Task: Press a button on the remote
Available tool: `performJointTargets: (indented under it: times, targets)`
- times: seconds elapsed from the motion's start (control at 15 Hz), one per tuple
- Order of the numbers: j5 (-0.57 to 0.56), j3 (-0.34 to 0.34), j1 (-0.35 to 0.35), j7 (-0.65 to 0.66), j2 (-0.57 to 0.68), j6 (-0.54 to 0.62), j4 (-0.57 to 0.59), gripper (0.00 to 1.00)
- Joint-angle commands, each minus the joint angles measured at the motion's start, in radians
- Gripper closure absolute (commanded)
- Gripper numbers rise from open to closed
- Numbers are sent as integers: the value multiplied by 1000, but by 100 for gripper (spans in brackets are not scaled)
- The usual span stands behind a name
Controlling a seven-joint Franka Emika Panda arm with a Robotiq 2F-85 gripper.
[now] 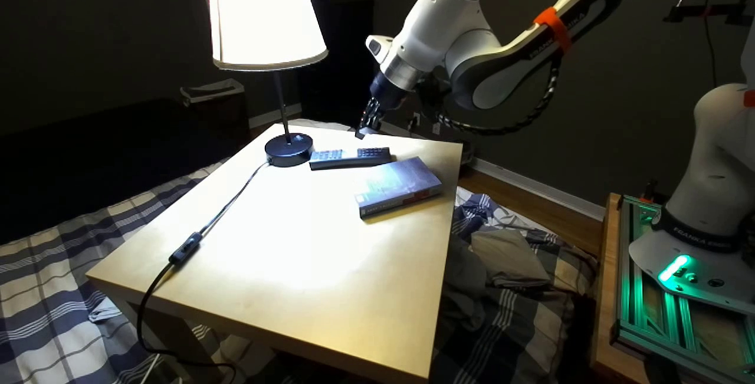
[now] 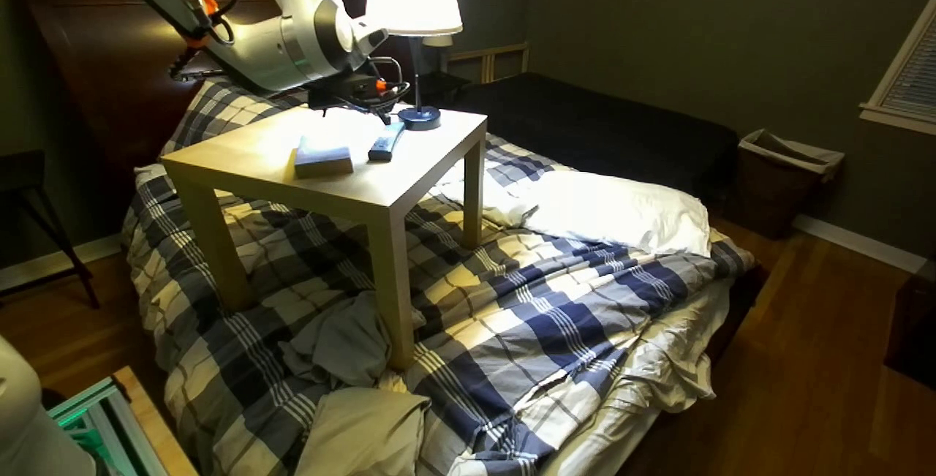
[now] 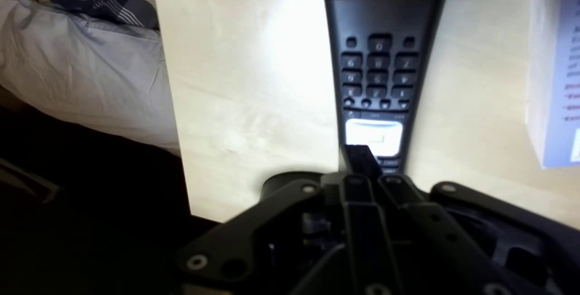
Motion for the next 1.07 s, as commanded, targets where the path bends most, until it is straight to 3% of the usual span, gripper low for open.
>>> performJointTargets:
  times: [0.0, 0.13, 0.27, 0.53, 0.6, 0.73, 0.8, 0.87, 0.93, 1.0]
  targets:
    - [25, -4, -3, 18, -113, -135, -35, 74]
    - [24, 23, -39, 18, -176, -285, -48, 66]
    - [91, 48, -68, -32, -243, -420, -65, 51]
    - [389, 61, -106, -180, -363, -578, -79, 22]
    - [472, -3, -51, -240, -387, -584, -89, 13]
    - [634, 13, -94, -394, -462, -580, -127, 0]
    - [691, -1, -89, -471, -504, -538, -169, 0]
    - [594, 36, -110, -361, -411, -571, -75, 10]
    - [638, 26, -110, -413, -442, -571, -95, 1]
    - [657, 19, -109, -437, -466, -571, -112, 0]
